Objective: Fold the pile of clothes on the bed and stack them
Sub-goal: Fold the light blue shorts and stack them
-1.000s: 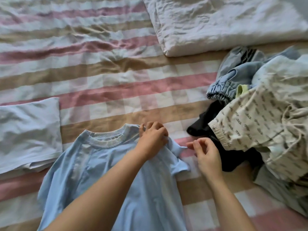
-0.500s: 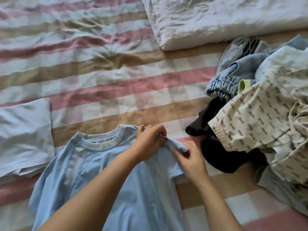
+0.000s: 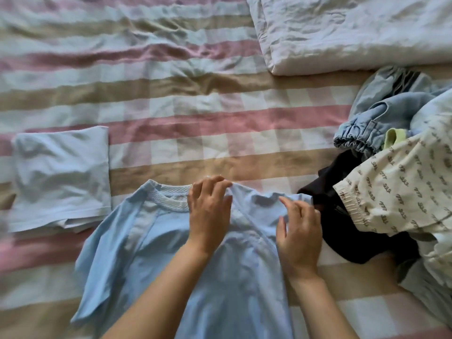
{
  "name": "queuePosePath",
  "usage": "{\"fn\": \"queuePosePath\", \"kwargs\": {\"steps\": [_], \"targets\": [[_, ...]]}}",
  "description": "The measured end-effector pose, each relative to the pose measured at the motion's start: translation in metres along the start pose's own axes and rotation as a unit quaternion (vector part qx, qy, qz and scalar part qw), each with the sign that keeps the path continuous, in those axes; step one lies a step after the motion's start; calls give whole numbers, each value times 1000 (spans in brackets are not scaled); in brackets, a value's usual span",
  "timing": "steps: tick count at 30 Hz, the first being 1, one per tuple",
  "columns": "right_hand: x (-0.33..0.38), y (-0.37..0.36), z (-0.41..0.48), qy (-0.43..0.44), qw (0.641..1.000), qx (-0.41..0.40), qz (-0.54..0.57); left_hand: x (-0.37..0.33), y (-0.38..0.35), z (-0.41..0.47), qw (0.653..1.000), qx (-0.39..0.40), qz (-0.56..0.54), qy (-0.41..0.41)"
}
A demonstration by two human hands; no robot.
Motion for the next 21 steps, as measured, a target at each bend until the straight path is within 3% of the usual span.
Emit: {"fn": "queuePosePath", "kwargs": {"steps": [9, 14, 18, 21], "targets": [[149, -41, -30, 118, 958, 224, 132, 132, 123, -114, 983, -103, 18, 148], [205, -78, -37, 147, 938, 294, 107, 171, 141, -150, 933, -113, -41, 340], [223, -106, -36, 118, 952, 282, 3, 175, 139, -145, 898, -81, -125, 414], [225, -116, -31, 68, 965, 253, -21, 173, 136, -134, 880, -13, -178, 440]]}}
Point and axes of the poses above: each hand's wrist, its own z-axis towards the middle knuckle, its own y-axis out of the back of the hand, x = y × z, the point moved 1 cm from there along z, towards the middle knuckle, and after that the axes turned 6 degrees about -y, right-handed, at the moved point
